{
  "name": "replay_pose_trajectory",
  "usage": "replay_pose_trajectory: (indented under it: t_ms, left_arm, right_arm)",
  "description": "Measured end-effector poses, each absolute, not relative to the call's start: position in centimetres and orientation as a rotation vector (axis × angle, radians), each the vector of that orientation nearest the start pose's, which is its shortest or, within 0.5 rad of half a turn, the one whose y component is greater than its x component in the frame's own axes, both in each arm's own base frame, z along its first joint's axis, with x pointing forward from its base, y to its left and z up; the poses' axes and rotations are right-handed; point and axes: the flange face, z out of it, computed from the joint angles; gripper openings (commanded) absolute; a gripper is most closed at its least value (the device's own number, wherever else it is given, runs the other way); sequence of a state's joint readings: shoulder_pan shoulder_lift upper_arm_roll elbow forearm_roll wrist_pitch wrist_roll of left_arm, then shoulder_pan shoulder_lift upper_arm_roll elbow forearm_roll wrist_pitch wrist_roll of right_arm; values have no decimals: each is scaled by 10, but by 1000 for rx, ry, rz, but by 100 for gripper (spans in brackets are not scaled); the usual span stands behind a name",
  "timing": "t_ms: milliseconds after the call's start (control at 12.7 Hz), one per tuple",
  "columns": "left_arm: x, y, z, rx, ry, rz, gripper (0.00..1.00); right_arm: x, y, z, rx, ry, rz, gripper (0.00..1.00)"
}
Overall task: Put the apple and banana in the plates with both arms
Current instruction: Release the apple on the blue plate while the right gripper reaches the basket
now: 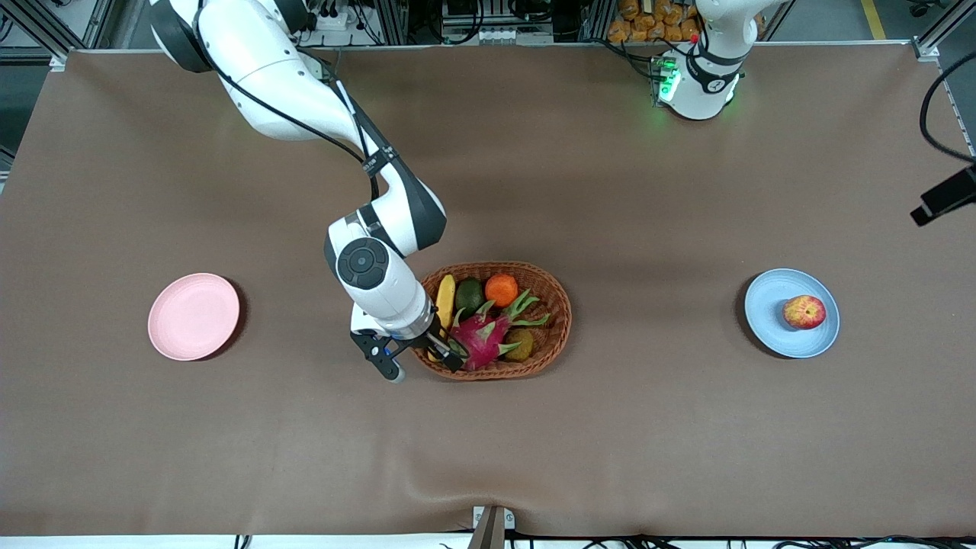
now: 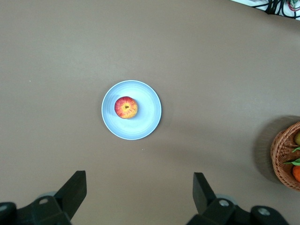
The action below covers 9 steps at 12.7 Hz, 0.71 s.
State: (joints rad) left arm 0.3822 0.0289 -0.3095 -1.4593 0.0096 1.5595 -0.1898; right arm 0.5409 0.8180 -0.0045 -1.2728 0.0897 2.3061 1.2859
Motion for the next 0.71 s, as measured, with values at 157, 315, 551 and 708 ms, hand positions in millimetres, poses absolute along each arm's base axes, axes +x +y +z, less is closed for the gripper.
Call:
replay_pose_trajectory:
  t_ms: [157, 315, 551, 708]
  left_arm:
    - [557, 34, 666, -3117, -376, -116, 100]
    - [552, 15, 662, -3120, -327, -44, 100]
    - [543, 4, 668, -3118, -307, -15, 100]
    - [539, 2, 672, -3119, -303, -21, 100]
  right_arm:
    - [662, 394, 284, -2703, 1139, -127, 100]
    - [663, 392, 281, -2711, 1142, -136, 100]
    - [665, 387, 273, -2733, 1143, -151, 98]
    - [659, 396, 267, -2758, 1126, -160, 94]
